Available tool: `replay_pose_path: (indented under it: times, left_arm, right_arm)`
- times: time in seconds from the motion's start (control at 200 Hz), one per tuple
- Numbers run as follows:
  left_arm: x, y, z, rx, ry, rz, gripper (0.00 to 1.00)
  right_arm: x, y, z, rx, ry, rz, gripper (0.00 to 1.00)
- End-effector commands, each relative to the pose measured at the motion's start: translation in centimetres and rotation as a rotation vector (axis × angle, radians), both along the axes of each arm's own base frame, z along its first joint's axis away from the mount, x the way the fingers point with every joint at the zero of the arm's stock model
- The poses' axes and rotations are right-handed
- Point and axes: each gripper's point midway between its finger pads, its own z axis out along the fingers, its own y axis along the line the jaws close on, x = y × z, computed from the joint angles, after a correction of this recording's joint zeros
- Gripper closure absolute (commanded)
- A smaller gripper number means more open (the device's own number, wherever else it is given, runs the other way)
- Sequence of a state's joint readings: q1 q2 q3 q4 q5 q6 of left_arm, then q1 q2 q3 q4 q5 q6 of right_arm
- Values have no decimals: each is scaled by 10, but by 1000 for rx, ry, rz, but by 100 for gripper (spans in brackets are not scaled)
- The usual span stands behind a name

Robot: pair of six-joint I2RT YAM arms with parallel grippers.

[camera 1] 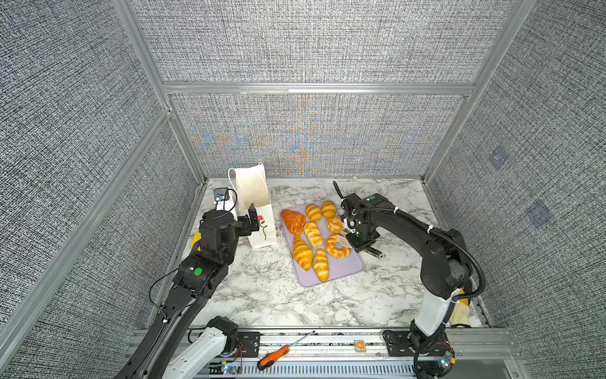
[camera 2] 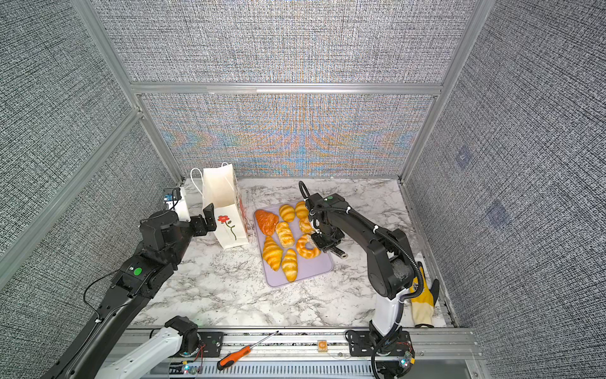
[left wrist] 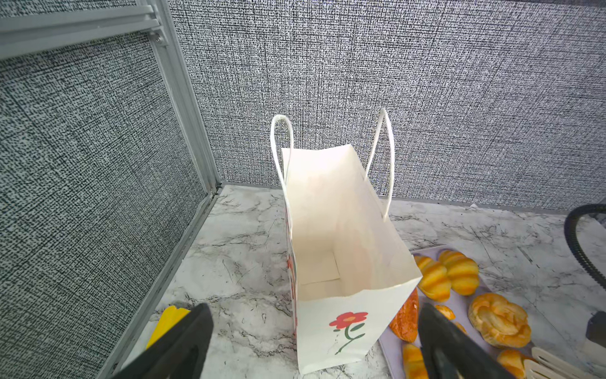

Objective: Place the fake bread into the paper bag
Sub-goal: 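Close the tongs on the ring bread with the right gripper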

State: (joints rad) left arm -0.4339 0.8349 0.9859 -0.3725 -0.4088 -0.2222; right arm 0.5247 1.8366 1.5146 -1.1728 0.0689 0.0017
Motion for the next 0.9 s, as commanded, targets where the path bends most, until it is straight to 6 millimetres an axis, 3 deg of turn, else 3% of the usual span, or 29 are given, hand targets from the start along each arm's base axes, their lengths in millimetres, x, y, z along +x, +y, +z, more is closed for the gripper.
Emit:
replay_pose_path:
  times: [0.0,0.325,0.895]
  left_arm:
    - [0,1,4,-13,-11,3,1]
    - [4,4,8,-22,-14,9,1]
    - [31,17,3,-81,22,10,1]
  right_arm:
    - [-2,5,7,35,-2,10,72]
    - [2,15,32,149,-51,0,72]
    - [20,51,99,388,-173,18,73]
